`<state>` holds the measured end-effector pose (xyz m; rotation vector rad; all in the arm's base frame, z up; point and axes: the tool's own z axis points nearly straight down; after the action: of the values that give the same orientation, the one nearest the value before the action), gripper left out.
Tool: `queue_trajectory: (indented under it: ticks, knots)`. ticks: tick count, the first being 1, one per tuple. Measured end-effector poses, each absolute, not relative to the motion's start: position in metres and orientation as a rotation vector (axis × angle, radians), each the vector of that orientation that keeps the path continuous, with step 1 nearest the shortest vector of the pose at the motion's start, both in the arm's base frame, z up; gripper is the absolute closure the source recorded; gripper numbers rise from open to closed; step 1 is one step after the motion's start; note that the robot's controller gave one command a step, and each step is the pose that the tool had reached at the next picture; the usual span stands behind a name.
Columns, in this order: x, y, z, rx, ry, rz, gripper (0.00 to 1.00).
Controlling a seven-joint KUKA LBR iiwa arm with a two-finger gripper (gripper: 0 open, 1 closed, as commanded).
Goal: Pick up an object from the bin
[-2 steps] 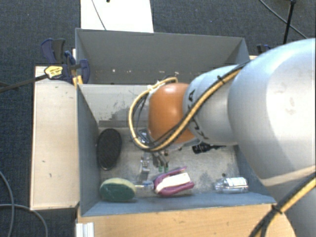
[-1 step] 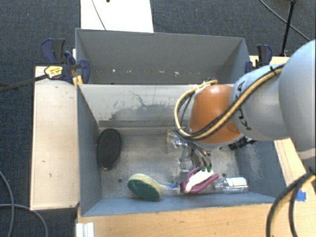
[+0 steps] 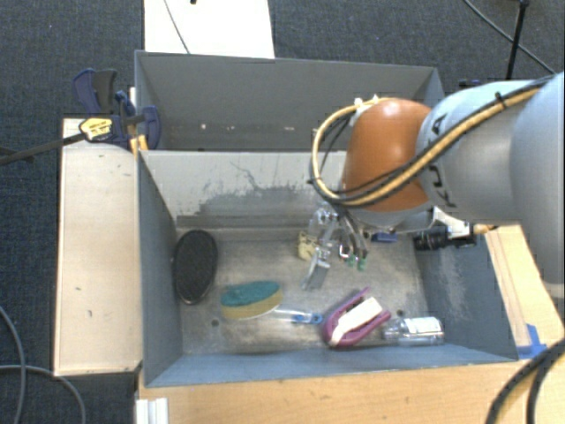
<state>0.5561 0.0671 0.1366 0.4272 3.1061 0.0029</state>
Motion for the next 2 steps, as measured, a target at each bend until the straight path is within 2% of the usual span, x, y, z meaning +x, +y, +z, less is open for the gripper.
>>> queue_trajectory:
  ticks: [1, 2]
  knots:
    - [0.503, 0.062, 0.095, 0.551, 3.098, -0.002, 0.00]
    - [0.481, 0.115, 0.069, 0.584, 3.090, 0.003, 0.00]
